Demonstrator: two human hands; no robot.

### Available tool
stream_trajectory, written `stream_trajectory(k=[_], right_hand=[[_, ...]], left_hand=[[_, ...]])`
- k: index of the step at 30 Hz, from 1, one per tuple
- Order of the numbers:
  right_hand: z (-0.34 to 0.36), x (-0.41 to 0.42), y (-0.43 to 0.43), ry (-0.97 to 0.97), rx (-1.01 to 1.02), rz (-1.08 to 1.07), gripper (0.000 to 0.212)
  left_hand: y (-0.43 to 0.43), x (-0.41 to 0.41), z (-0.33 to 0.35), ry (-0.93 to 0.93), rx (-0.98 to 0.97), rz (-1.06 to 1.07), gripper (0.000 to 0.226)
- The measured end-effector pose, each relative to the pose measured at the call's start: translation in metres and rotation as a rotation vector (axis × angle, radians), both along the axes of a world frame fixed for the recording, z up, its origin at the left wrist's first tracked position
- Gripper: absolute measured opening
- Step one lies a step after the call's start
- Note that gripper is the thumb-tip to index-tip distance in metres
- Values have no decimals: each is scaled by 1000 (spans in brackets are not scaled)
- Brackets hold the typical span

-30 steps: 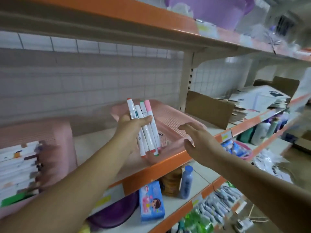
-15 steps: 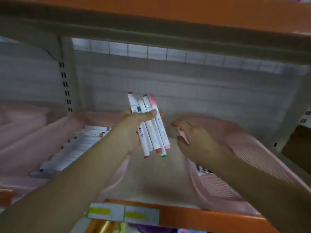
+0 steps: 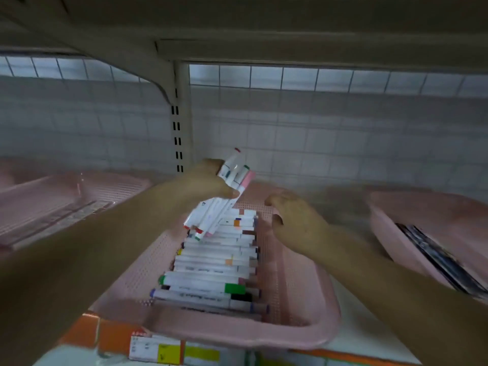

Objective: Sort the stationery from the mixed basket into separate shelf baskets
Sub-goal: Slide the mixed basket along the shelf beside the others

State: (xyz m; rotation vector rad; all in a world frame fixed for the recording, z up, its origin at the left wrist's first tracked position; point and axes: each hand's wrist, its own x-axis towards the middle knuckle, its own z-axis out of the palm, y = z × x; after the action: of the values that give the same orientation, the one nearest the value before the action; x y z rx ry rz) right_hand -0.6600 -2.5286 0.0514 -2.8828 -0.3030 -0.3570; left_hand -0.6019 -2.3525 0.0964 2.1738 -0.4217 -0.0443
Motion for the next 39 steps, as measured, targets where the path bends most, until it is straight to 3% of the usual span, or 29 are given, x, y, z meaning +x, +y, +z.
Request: stream_trajectory(k=[2, 4, 12, 19, 22, 25, 28, 39], right_hand=[[-3, 10, 2, 59, -10, -68, 34], [-3, 18, 3, 105, -6, -116, 33], [-18, 24, 6, 147, -225, -133, 36], [-19, 28, 3, 110, -219, -135, 28], [-19, 27, 2, 122, -221, -130, 26], [-19, 26, 2, 121, -221, -123, 29], [-18, 26, 2, 120, -225, -122, 29], [-18, 25, 2, 138, -222, -120, 25]], left_hand=[[-3, 8, -3, -201, 343, -114, 26], [-10, 16, -9, -315, 582, -239, 24], [-17, 35, -59, -362, 898, -398, 35], [-6, 44, -53, -242, 802, -403, 22], [4, 47, -50, -165, 818, -404, 29], [12, 52, -48, -100, 819, -377, 53], [14, 53, -47, -49, 822, -375, 57], [14, 53, -50, -149, 842, -387, 50]])
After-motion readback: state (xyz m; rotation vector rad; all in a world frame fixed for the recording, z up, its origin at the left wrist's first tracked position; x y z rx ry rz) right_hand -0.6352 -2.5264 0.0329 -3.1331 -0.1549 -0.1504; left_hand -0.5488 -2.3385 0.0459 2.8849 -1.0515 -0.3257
